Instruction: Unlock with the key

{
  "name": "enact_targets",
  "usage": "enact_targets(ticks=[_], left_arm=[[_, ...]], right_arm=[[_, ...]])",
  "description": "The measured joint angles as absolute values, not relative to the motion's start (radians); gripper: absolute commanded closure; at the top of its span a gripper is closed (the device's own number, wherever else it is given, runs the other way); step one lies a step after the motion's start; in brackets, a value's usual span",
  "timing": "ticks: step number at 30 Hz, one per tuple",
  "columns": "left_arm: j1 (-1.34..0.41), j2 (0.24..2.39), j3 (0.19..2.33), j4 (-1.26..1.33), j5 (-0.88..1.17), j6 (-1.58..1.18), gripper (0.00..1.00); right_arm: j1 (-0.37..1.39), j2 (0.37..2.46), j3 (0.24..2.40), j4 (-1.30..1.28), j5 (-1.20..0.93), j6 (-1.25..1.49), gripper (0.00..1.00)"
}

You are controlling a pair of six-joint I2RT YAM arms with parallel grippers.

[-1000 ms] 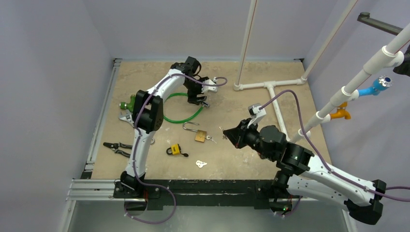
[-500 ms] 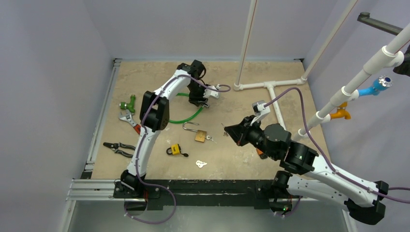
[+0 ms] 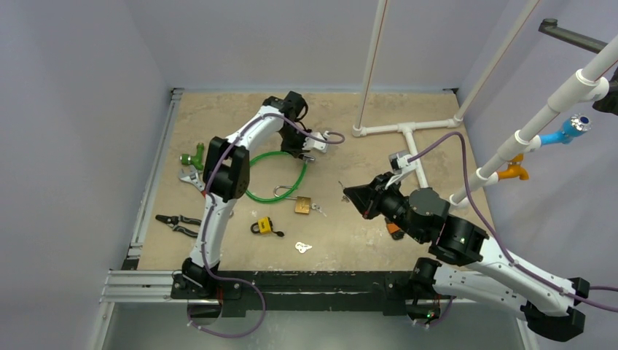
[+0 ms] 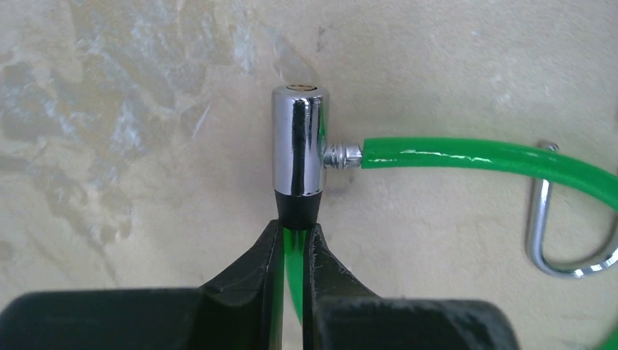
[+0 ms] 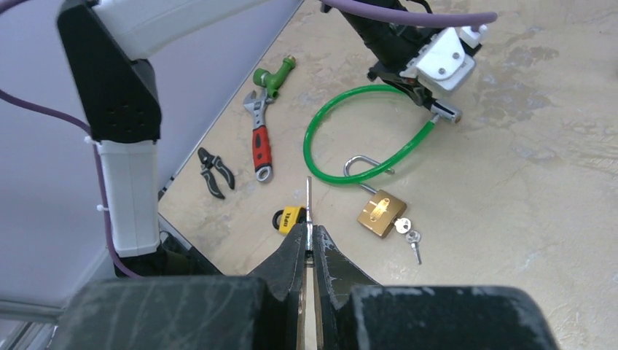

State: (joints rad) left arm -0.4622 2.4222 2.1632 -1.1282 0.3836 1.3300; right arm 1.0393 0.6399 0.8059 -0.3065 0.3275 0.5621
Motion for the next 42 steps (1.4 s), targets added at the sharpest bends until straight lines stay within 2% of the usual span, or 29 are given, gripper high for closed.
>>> enact_targets(ticks=[3, 7, 14, 19, 22, 31, 42], left_arm=[[-0.450, 2.329, 2.098, -1.111, 0.373, 1.338, 1.00], [-0.425, 2.100, 2.027, -1.096, 0.363, 1.357, 1.00], [-0.397, 1.480, 1.903, -1.066, 0.451, 1.356, 1.00], [-0.406, 0.973, 1.584, -1.032, 0.588, 1.372, 1.00], [-0.420, 0.796, 1.489, -1.086, 0.641, 1.353, 1.00], [-0.421, 0.657, 1.312, -1.090, 0.635, 1.265, 1.00], [-0.421, 0.644, 1.242, -1.001, 0.570, 1.165, 1.00]], right_arm=[[1.039, 0.643, 0.811, -0.307, 0.326, 0.539, 1.00], [1.039, 0.671, 0.854, -0.307, 0.316, 0.493, 1.00], [1.039, 0.739, 1.014, -0.337, 0.195, 0.406, 1.00], [1.039, 0.859, 1.193, -0.407, 0.028, 0.332, 1.00], [1.039, 0.943, 1.282, -0.455, -0.054, 0.282, 1.00], [1.039, 1.131, 1.421, -0.585, -0.221, 0.174, 1.00], [1.039, 1.152, 1.442, -0.580, -0.280, 0.144, 1.00]])
